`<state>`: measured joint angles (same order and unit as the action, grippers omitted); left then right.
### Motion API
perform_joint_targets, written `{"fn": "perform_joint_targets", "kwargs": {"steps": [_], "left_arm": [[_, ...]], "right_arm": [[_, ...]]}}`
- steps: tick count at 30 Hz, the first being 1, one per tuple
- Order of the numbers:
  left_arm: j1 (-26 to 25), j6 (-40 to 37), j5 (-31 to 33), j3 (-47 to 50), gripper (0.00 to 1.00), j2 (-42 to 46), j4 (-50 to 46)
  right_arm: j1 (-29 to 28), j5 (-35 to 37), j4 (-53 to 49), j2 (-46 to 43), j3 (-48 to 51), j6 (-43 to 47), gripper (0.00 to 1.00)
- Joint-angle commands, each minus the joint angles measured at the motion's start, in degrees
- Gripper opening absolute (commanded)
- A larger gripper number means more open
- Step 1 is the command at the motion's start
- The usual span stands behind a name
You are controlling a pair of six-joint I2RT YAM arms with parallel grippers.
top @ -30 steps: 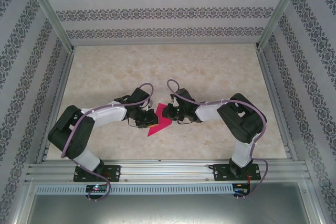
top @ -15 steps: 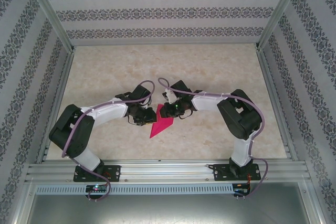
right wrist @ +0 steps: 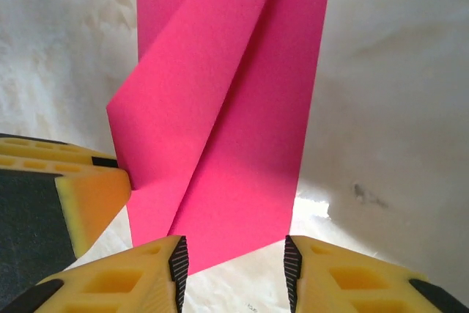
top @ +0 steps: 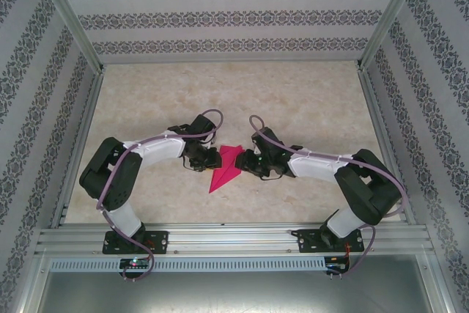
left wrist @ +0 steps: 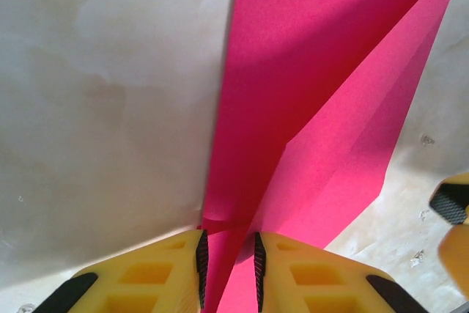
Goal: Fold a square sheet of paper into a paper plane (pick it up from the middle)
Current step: Turn over the paper at the center of the table.
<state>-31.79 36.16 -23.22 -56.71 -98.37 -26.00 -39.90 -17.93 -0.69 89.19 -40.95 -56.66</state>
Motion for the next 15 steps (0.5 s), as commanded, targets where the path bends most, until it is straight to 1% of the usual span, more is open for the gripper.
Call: {"fn": "perform_joint_targets", "kwargs": {"steps": [1,9,15], "left_arm": [[0.10,-2.06,1.16,-1.36,0.27,-1.33,-2.04],[0.15,-2.32,0.74,-1.15,0.26,-2.31,-1.95],[0.13,-2.41,0.89,-1.15,0.26,-3.13,-2.03]], "right_arm": [[-0.97,3.72,1.18,0.74,-0.84,-5.39,0.42],[-1.02,4.85,2.75,3.93,-0.61,-7.23,0.42],[-1.07,1.70,7.79,7.10,-0.59,-7.58,0.39]]}}
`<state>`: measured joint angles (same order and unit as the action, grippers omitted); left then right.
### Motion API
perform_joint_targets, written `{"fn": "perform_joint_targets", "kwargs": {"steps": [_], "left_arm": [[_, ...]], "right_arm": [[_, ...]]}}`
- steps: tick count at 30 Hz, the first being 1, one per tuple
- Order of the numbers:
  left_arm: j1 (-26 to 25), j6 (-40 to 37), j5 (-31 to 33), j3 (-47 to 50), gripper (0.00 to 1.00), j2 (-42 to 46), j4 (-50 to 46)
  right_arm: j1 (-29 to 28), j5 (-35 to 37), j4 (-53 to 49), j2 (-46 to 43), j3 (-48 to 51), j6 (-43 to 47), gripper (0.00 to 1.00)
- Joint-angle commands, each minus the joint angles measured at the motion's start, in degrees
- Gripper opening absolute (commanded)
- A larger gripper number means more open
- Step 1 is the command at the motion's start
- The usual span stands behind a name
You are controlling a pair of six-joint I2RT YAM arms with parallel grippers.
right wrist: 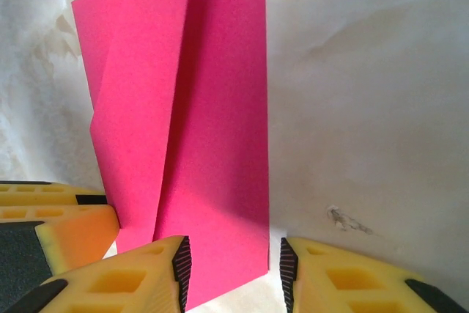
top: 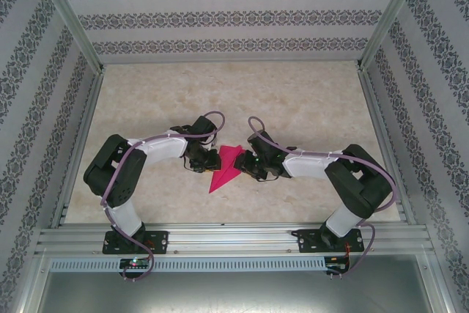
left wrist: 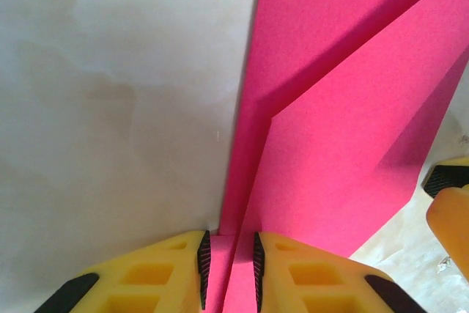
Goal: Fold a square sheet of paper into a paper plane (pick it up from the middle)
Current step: Turn over the paper at the center of the table.
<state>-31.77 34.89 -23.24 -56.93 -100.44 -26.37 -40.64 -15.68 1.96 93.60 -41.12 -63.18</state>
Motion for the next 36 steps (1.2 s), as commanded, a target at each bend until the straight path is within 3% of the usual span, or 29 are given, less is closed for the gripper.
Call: {"fn": "perform_joint_targets", "kwargs": {"steps": [1,11,22,29,36], "left_arm": [[0.12,-1.18,0.92,-0.94,0.26,-1.23,-1.66],[0.13,-1.19,0.50,-1.14,0.21,-2.26,-1.69],[0.07,-1.32,-0.56,-1.12,0.19,-2.83,-1.40],[0.08,-1.25,-0.67,-1.16,0.18,-2.92,-1.37],[0.06,-1.41,-0.63,-1.30,0.18,-3.16,-1.84]], "right_arm": [[-0.30,-0.81,5.76,3.02,-0.27,-1.38,0.39],[-0.36,-1.38,11.38,2.84,1.23,-2.42,0.30],[-0.66,-1.16,12.86,2.29,1.54,-2.53,0.26],[-0.76,-1.06,12.70,2.63,1.31,-2.04,0.30],[-1.01,5.11,-2.41,-3.09,-0.97,1.18,0.35]]}}
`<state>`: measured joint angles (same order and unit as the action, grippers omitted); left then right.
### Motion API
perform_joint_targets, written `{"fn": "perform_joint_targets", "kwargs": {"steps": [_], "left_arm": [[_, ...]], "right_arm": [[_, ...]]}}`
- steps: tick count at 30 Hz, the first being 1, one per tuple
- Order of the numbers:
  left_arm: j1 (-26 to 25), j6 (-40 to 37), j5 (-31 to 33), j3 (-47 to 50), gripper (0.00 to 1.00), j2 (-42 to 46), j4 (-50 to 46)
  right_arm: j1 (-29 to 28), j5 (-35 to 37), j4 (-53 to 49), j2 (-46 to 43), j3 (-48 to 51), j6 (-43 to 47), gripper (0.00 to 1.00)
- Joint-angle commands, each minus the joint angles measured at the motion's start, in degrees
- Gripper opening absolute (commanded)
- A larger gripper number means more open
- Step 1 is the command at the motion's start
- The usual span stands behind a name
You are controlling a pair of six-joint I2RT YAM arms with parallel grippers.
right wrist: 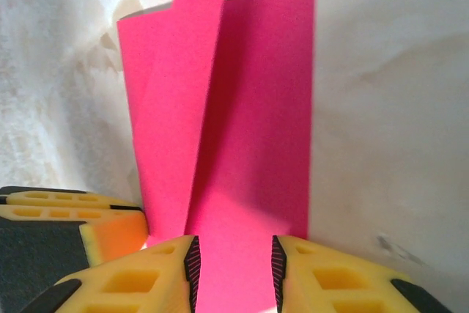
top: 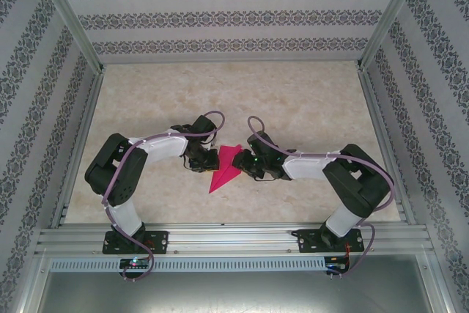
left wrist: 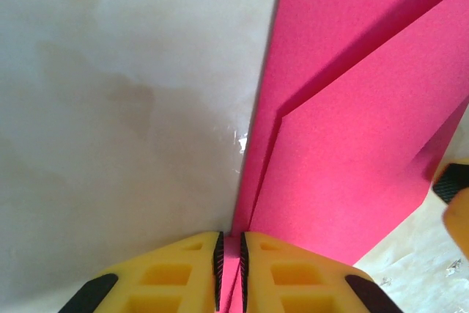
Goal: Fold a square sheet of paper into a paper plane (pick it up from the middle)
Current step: Turn over the paper at the center of the table.
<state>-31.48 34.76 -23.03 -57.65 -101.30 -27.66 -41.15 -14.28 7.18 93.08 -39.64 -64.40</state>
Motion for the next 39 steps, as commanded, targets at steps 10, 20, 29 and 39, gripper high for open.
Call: {"fn": "perform_joint_targets", "kwargs": {"steps": [10,20,29,39], "left_arm": [[-0.21,-1.35,-1.29,-0.56,0.17,-2.15,-0.47],[-0.19,-1.37,-1.67,-0.45,0.17,-2.50,-0.29],[-0.19,-0.88,-1.43,0.16,0.16,-1.01,-0.03],[2.25,4.95,-6.97,3.50,0.14,-0.14,5.95]], "right_arm": [[-1.47,1.81,-5.76,2.08,-3.71,0.69,0.35],[-2.02,-1.50,1.13,4.31,-3.55,0.43,0.31],[0.02,-2.85,6.38,4.39,-2.82,1.63,0.38],[1.71,-6.91,10.29,7.15,-2.55,1.13,0.41]]}}
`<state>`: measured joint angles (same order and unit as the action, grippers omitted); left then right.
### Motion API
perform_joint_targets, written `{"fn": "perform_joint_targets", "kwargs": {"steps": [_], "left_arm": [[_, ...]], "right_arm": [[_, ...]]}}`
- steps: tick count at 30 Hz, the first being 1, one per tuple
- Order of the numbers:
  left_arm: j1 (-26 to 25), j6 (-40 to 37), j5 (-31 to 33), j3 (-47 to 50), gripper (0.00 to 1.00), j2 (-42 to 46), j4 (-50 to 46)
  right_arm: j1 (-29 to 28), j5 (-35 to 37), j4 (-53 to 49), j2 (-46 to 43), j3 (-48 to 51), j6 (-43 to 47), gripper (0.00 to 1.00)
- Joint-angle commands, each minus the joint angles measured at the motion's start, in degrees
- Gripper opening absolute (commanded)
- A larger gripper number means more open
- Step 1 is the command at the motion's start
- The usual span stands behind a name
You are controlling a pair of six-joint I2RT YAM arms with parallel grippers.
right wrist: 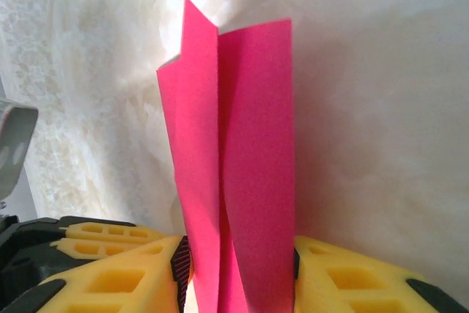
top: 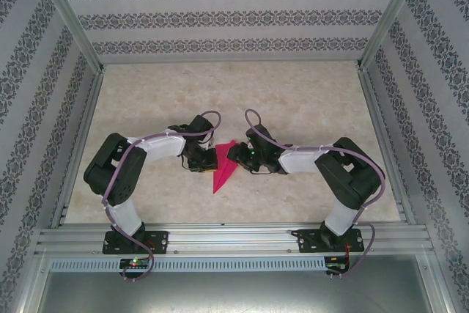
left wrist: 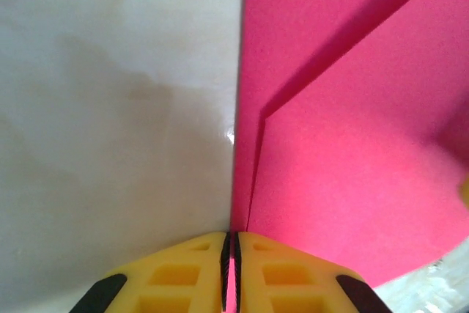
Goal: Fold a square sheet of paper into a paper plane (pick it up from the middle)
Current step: Turn over the paper at the center of the table.
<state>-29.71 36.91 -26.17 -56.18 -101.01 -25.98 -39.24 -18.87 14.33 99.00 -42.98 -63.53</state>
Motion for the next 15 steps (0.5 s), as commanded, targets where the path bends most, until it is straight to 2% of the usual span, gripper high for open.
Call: {"fn": "perform_joint_targets", "kwargs": {"steps": [1,5,15], "left_arm": [[0.76,3.41,-4.48,2.48,0.14,-0.35,5.03],[2.09,6.03,-6.89,4.54,0.14,0.37,8.51],[3.22,6.09,-7.53,5.44,0.14,1.38,8.66]], "right_arm": [[-0.20,-2.55,3.46,1.45,0.79,0.03,0.42],[-0.15,-3.01,3.45,1.38,0.88,0.07,0.42],[-0.26,-3.45,3.25,-1.35,2.66,0.40,0.43]]}}
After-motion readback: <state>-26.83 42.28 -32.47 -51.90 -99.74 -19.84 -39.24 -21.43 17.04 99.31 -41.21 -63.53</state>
